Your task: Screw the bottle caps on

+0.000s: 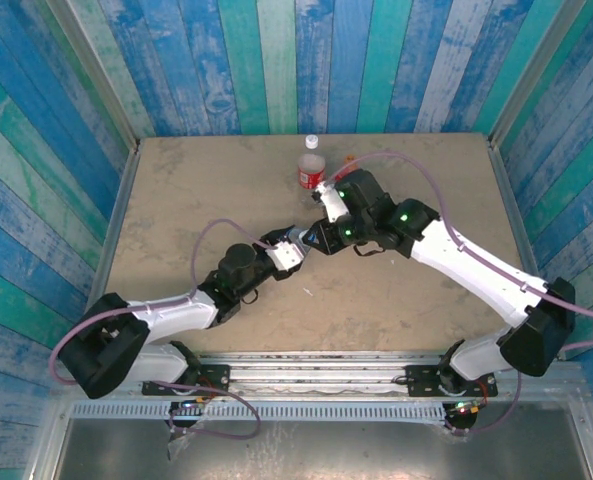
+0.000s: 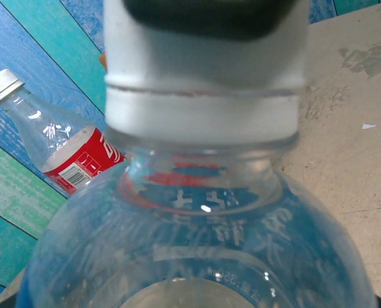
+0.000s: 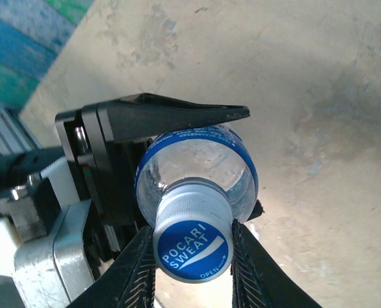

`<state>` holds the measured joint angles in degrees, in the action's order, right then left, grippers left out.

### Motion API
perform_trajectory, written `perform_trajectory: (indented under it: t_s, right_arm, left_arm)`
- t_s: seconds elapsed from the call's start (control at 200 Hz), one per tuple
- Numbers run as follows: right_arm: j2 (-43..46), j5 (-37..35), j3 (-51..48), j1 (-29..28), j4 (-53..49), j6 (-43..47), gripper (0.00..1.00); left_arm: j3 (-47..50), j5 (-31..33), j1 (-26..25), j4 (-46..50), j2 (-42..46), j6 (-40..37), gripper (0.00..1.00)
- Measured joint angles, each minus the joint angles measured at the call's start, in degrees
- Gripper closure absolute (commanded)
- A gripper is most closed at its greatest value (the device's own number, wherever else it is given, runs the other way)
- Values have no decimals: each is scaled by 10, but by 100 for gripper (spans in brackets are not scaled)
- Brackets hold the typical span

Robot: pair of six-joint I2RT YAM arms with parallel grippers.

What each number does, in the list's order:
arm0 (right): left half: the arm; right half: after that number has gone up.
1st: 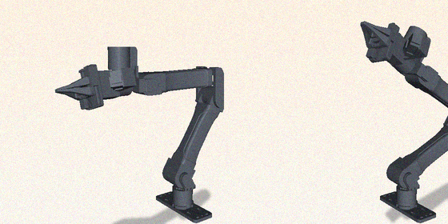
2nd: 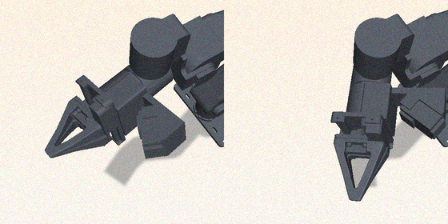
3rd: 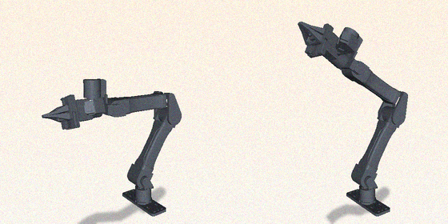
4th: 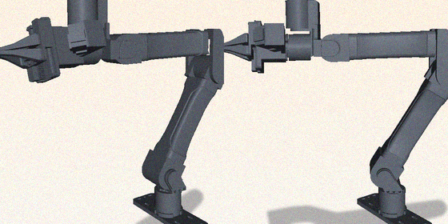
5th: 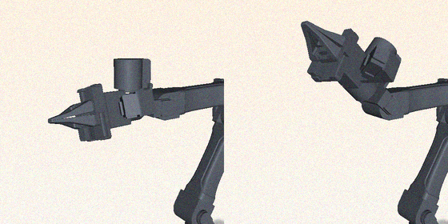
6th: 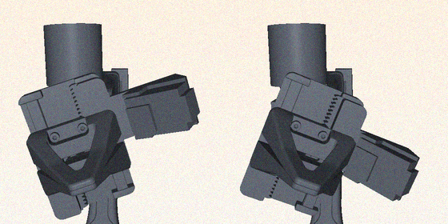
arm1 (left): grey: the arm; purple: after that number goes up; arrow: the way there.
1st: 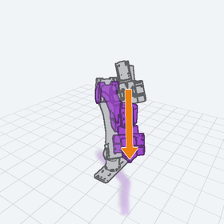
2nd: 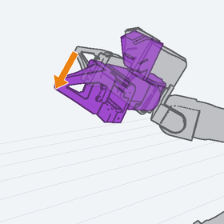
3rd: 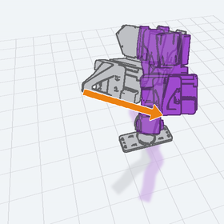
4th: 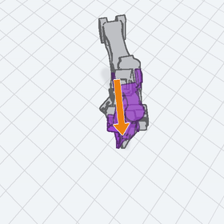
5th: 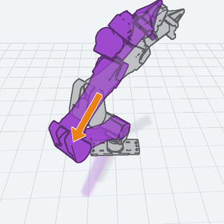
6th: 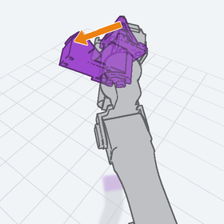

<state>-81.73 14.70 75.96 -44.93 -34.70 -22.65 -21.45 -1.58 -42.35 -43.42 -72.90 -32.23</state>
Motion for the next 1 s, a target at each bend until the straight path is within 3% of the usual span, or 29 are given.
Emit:
perform_trajectory:
  t_s: [0.04,0.115,0.22,0.416,0.601,0.896,1.001]
  right_arm:
    - [7,4,-8,3,9,-16,62]
    - [23,17,-21,14,19,0,48]
    - [58,31,-38,31,23,107,44]
    - [127,63,-43,24,-23,401,46]
    - [95,45,28,-50,-119,632,50]
    - [14,-6,76,-77,-187,749,59]
    - [10,-16,76,-77,-196,762,68]
  left_arm:
    - [-4,-2,0,4,0,-2,100]
    - [-15,-17,0,20,1,0,100]
    - [-15,-57,1,39,11,11,100]
    - [-7,-165,7,97,60,16,100]
    - [-7,-220,7,126,83,9,100]
    - [-6,-241,7,148,88,5,100]
    - [-6,-242,7,148,94,5,100]
